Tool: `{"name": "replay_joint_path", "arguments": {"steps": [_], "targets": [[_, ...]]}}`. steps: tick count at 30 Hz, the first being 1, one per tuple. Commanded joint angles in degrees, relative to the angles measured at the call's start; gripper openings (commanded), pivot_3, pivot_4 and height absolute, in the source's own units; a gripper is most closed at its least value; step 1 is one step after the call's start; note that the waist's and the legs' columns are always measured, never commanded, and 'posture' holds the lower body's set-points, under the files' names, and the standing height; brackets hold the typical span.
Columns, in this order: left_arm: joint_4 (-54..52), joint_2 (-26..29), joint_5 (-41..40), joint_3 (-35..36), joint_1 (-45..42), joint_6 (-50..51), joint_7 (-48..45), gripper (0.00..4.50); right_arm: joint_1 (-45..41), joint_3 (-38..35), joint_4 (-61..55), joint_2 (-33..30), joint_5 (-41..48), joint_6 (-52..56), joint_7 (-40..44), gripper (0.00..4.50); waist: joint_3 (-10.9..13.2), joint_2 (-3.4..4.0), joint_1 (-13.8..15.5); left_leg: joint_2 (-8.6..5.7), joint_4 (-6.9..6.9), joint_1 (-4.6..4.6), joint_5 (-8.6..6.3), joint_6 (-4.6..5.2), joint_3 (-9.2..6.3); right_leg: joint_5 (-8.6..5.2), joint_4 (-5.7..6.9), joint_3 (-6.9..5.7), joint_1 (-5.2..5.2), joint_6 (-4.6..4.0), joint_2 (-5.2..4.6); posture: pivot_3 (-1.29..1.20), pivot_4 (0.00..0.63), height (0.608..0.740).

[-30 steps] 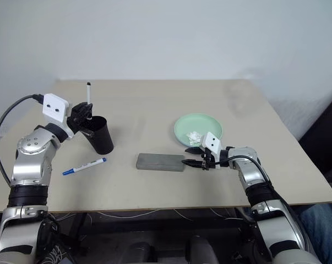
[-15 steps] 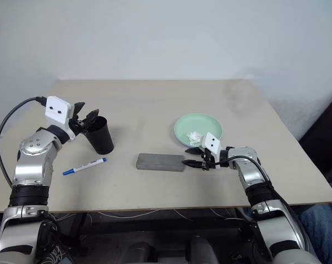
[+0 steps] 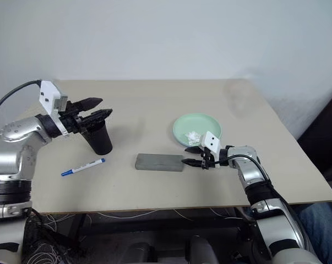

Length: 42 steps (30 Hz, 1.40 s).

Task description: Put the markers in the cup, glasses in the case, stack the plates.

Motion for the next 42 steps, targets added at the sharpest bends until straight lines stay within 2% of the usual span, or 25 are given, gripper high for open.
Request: {"name": "replay_joint_path", "arguments": {"steps": [1, 4, 5, 8, 9, 24, 30, 36, 39, 42], "targets": [[-3.8, 7.4, 1.1, -4.7, 2.5, 4.6, -7.5, 2.39, -1.5, -0.7, -0.6, -0.1, 0.3, -1.0, 0.1, 2.32, 0.0, 0.02, -0.1, 0.0, -0.02, 0.02, 0.0, 0.0, 0.01, -0.01, 0.02, 0.01, -0.01, -0.01, 0.01, 0.0, 0.0, 0.721], [-1.4, 14.4, 8.3, -10.8, 5.7, 2.5, -11.2, 2.96, -1.4, -0.7, -0.7, -0.1, 0.3, -0.9, 0.1, 2.32, 0.0, 0.04, -0.1, 0.01, -0.04, 0.05, 0.0, 0.0, -0.01, -0.08, 0.03, 0.0, -0.01, -0.13, 0.01, 0.0, 0.0, 0.721], [-0.2, 15.9, 10.7, -12.5, 6.3, 1.3, -11.3, 3.33, -1.4, -0.7, -0.8, 0.0, 0.3, -0.9, 0.0, 2.32, 0.0, 0.07, -0.1, 0.03, -0.04, 0.06, 0.0, 0.0, -0.01, -0.09, 0.03, 0.0, -0.01, -0.15, 0.02, 0.0, 0.0, 0.721], [3.3, 17.1, 14.6, -15.2, 5.8, 0.6, -10.5, 4.38, -1.3, -0.6, -0.8, 0.0, 0.3, -0.9, 0.0, 2.32, 0.0, 0.05, 0.1, 0.06, -0.04, 0.04, 0.0, -0.01, -0.01, -0.1, 0.02, -0.01, -0.03, -0.16, 0.01, 0.0, 0.0, 0.721], [4.5, 17.0, 15.5, -15.7, 5.5, 0.2, -10.4, 4.48, -1.3, -0.6, -0.8, 0.1, 0.3, -0.9, -0.1, 2.32, 0.0, 0.03, 0.4, 0.06, -0.04, 0.02, 0.0, -0.01, -0.04, -0.1, 0.01, -0.03, -0.03, -0.16, 0.01, 0.0, 0.0, 0.721], [24.2, 12.8, 25.8, -21.7, -3.3, -7.2, -12.2, 4.48, -2.0, -0.4, 0.4, 0.4, -0.1, -1.4, -0.4, 2.32, 0.0, 0.01, 0.4, 0.03, -0.05, -0.06, 0.0, 0.0, 0.03, -0.07, 0.01, -0.05, -0.1, -0.1, -0.05, 0.0, 0.0, 0.721], [39.1, 9.1, 31.5, -26.1, -10.3, -13.9, -14.4, 4.48, -2.3, -0.3, 0.7, 0.5, -0.3, -1.5, -0.7, 2.32, 0.0, -0.01, 0.4, -0.01, -0.04, -0.09, 0.0, 0.0, 0.02, -0.02, 0.0, -0.05, -0.09, -0.03, -0.05, 0.0, 0.0, 0.721], [47.8, 6.2, 35.0, -28.0, -14.6, -18.7, -15.9, 4.48, -1.7, -0.6, 0.2, 0.1, -0.1, -1.4, -1.1, 2.32, 0.0, -0.01, 0.4, -0.03, -0.03, -0.09, 0.0, 0.01, 0.03, -0.02, -0.01, -0.04, -0.08, -0.02, -0.06, 0.0, 0.0, 0.721], [49.2, 5.3, 35.2, -27.6, -15.6, -19.3, -17.0, 3.89, -1.3, -0.7, -0.3, -0.2, 0.0, -1.3, -1.2, 2.32, 0.0, 0.01, 0.4, -0.02, -0.01, -0.06, 0.01, 0.01, 0.02, -0.02, 0.02, -0.04, -0.06, -0.02, -0.06, 0.0, 0.0, 0.721], [49.9, 4.9, 35.4, -27.2, -15.6, -19.8, -17.9, 2.87, -1.0, -0.7, -0.7, -0.4, 0.1, -1.1, -1.4, 2.32, 0.0, 0.03, 0.4, -0.02, 0.02, -0.04, 0.01, 0.01, 0.01, -0.05, 0.04, -0.04, -0.03, -0.06, -0.06, 0.0, 0.0, 0.721]]}}
